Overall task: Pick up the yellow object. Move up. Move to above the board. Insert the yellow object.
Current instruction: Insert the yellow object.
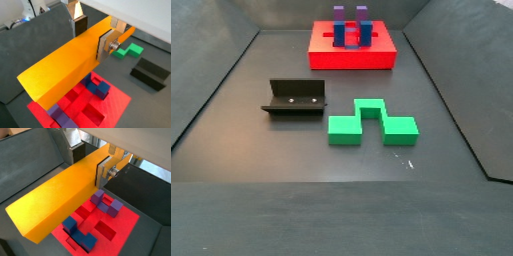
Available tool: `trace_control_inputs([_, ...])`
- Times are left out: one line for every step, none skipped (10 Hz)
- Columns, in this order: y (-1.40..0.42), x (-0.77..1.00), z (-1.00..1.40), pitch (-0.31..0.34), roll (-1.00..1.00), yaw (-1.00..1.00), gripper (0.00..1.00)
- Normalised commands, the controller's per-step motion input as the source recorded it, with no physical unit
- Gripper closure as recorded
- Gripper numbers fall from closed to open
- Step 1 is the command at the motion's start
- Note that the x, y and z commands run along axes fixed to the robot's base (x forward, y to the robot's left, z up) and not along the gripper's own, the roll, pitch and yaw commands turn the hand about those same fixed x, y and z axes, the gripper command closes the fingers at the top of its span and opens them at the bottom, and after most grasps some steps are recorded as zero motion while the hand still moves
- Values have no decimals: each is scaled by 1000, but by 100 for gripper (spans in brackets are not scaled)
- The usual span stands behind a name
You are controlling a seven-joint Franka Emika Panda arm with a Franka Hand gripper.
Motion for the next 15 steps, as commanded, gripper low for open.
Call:
trace_control_inputs([-37,434,-431,-47,-94,-51,100])
trace_control_inputs([-49,329,-463,-49,-23,0,100])
trace_control_inputs([-103,151,-526,-64,3,0,100])
trace_control_inputs([-177,14,-623,-106,59,0,100])
trace_control_inputs([-203,0,-651,-110,96,0,100])
trace_control_inputs([-209,0,-609,-111,83,0,100])
trace_control_inputs([-309,-86,-343,-64,139,86,100])
trace_control_inputs([-300,-106,-329,-67,187,100,100])
trace_control_inputs([-226,-69,-366,-71,274,143,100])
trace_control_inputs([-157,-29,-340,-60,324,220,100])
trace_control_inputs([-174,0,-286,-29,304,171,100])
trace_control_inputs([-171,-34,-280,-17,296,86,100])
trace_control_inputs([-91,-131,-311,-26,247,80,100])
trace_control_inputs([-26,-166,-360,-26,151,43,100])
trace_control_inputs([0,-49,-351,0,50,0,100])
